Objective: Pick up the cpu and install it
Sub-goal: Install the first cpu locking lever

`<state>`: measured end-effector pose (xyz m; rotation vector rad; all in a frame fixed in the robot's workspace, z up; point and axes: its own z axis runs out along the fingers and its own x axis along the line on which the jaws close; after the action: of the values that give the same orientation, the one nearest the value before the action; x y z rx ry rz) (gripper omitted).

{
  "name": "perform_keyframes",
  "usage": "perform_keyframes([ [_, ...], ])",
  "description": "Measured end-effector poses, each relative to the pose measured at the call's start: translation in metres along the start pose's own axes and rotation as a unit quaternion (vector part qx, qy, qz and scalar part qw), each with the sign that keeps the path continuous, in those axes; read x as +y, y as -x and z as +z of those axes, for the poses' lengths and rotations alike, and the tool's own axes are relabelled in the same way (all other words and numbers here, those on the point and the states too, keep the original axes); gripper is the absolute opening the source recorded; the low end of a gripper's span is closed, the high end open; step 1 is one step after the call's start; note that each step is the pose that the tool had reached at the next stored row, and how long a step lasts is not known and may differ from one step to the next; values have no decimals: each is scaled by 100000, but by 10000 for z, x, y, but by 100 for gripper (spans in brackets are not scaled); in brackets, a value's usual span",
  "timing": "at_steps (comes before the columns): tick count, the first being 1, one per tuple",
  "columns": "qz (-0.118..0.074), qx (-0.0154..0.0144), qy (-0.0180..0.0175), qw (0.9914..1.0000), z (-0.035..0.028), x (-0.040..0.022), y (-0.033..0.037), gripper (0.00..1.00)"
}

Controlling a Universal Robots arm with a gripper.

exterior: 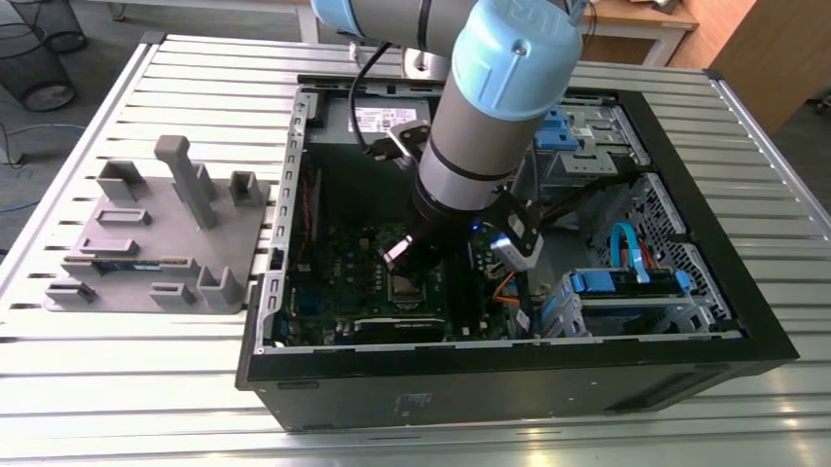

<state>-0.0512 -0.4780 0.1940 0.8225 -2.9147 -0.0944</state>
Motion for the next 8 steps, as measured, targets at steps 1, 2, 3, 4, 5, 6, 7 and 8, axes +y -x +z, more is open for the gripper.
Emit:
perform_keyframes([
  [1,117,-13,15,100000,0,0,0,11],
  [2,226,-23,22,100000,-1,0,0,11],
  [3,353,-16,20,99999,-6,0,-1,11],
  [4,431,-31,33,99999,-5,0,-1,11],
  [5,439,-33,38,99999,-5,0,-1,11],
  [6,453,-38,41,99999,-5,0,0,11],
  [7,460,-45,43,99999,-5,0,0,11],
  [8,459,-51,51,99999,-6,1,0,11],
])
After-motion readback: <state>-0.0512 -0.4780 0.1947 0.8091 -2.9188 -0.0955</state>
